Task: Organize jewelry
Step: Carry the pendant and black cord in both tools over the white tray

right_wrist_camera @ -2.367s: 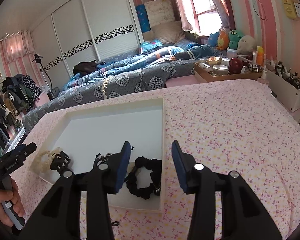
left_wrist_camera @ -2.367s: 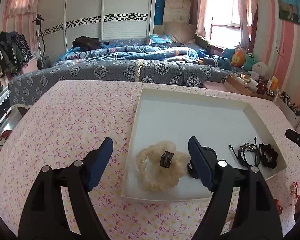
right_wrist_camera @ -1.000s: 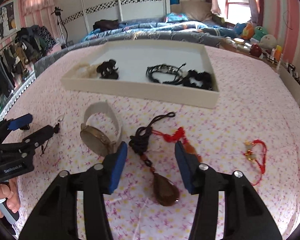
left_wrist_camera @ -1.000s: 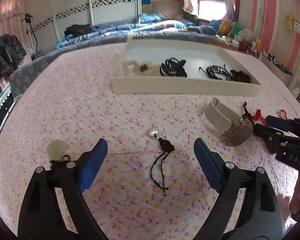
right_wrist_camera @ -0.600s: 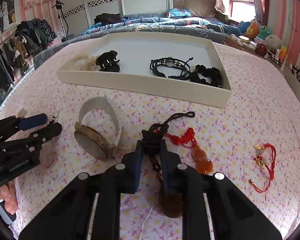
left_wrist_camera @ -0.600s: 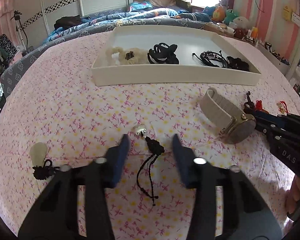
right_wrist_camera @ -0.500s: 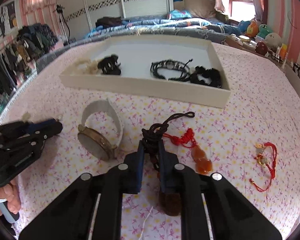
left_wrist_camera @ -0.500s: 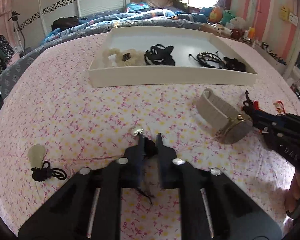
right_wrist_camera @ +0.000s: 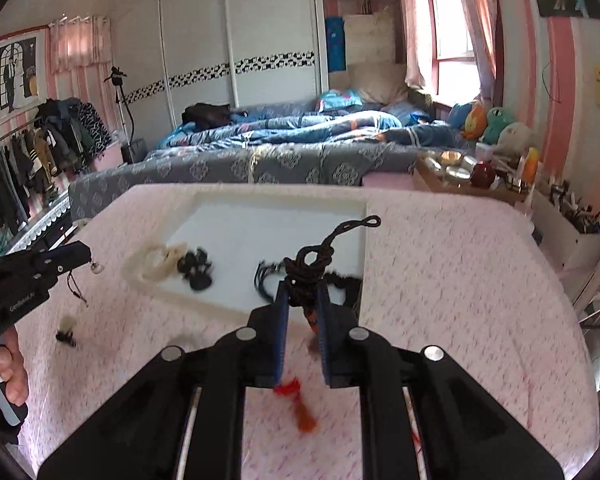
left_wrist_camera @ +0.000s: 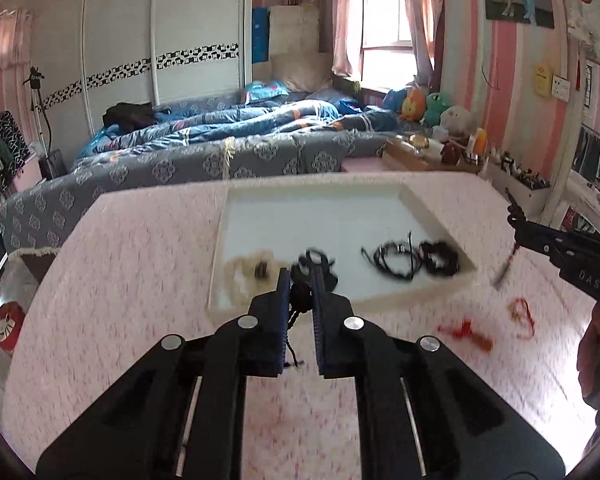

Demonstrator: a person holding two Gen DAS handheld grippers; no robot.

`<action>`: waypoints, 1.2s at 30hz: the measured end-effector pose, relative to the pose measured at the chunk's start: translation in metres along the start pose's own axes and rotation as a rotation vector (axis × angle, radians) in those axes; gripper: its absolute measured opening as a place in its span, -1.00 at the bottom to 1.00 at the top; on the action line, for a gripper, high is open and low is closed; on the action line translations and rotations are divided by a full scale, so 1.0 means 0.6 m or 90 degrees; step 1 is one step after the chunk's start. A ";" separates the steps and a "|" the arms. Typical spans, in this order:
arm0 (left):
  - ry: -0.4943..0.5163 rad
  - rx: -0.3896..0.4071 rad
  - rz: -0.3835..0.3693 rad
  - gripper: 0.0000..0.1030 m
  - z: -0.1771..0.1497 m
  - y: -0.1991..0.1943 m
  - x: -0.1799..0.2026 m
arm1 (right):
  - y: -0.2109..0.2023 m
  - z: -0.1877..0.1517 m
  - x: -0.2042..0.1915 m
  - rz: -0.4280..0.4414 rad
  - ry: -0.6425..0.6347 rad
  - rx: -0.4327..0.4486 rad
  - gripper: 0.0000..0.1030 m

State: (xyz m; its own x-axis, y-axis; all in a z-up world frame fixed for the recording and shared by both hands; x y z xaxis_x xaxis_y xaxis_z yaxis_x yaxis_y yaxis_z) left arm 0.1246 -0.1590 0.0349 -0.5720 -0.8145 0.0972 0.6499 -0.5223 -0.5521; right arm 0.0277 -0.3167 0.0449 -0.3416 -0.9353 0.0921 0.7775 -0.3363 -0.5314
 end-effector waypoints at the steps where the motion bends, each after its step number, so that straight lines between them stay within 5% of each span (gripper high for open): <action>1: 0.007 0.004 -0.002 -0.84 0.013 0.006 0.002 | 0.001 0.006 0.001 -0.002 0.002 0.005 -0.74; 17: -0.008 0.064 -0.041 -0.84 0.064 0.105 -0.012 | 0.113 0.049 -0.060 0.066 -0.003 0.001 -0.74; 36: -0.019 0.018 -0.057 -0.84 0.020 0.192 -0.033 | 0.203 -0.003 -0.061 0.068 -0.016 -0.038 -0.74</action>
State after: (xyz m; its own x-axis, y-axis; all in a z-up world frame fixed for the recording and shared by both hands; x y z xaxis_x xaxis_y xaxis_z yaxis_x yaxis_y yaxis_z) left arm 0.2166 -0.2059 -0.0208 -0.6138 -0.7710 0.1696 0.6110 -0.6000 -0.5164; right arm 0.1338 -0.3231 -0.0245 -0.2438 -0.9684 0.0529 0.7761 -0.2275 -0.5882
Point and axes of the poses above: each gripper's, at about its wrist camera, not at the fingertips, and y roughly the way its jaws point, x to its right, z to its top, the point moved 5 cm from there along y, roughly the way its jaws point, and after that the axes turned 9 degrees about -z, right-handed, at the moved point
